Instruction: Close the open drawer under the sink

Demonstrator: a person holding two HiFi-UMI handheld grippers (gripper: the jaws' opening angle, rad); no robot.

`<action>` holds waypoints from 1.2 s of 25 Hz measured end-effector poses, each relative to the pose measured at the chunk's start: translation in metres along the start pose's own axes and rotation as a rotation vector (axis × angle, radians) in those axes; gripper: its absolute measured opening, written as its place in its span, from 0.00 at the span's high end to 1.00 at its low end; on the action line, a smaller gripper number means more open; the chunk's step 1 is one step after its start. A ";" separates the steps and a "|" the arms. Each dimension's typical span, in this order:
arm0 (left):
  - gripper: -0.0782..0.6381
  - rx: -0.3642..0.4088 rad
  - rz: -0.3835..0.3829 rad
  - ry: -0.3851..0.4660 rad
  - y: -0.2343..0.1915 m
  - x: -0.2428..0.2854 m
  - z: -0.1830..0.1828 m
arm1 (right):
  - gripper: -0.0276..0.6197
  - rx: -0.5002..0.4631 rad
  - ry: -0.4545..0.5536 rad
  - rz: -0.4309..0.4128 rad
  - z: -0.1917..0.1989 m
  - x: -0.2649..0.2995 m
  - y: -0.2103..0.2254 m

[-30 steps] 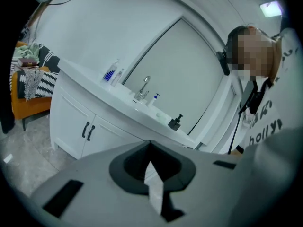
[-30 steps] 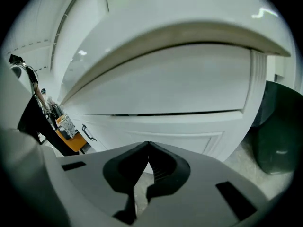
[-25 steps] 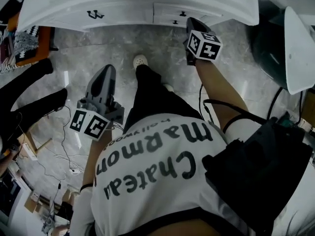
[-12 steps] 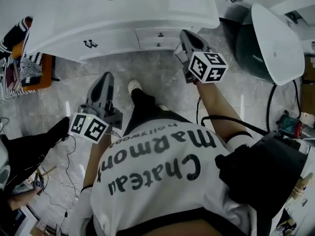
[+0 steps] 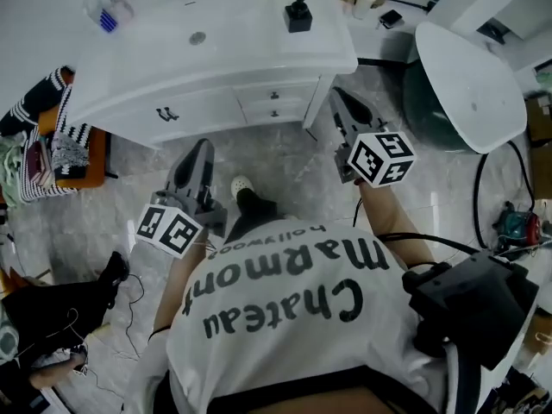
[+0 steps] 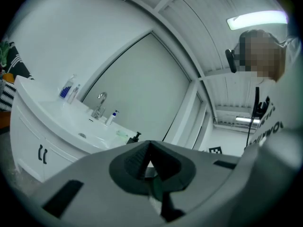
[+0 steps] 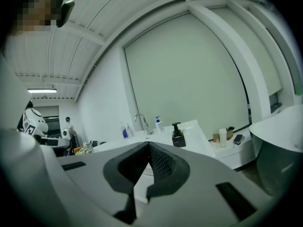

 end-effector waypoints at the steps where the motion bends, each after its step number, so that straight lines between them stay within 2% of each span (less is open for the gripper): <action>1: 0.88 -0.003 0.013 0.000 0.007 0.001 -0.001 | 0.94 0.011 0.007 0.002 -0.002 -0.006 0.001; 7: 0.88 0.014 0.068 -0.031 0.035 0.002 0.000 | 0.94 0.043 0.036 0.001 -0.013 -0.036 0.007; 14: 0.88 0.025 0.054 -0.042 0.041 0.001 0.014 | 0.94 -0.031 -0.013 0.007 -0.007 -0.056 0.010; 30: 0.88 0.019 0.023 -0.073 0.036 -0.008 0.025 | 0.94 -0.017 -0.079 0.039 0.015 -0.068 0.017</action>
Point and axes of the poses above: the fingertips, and each gripper's own axes: x forward along the fingers, y to its right, z out of its underside, the point moved 3 cm from there along -x, backward along the fingers, and after that the axes turned 1 degree about -x, right-handed, at the moved point
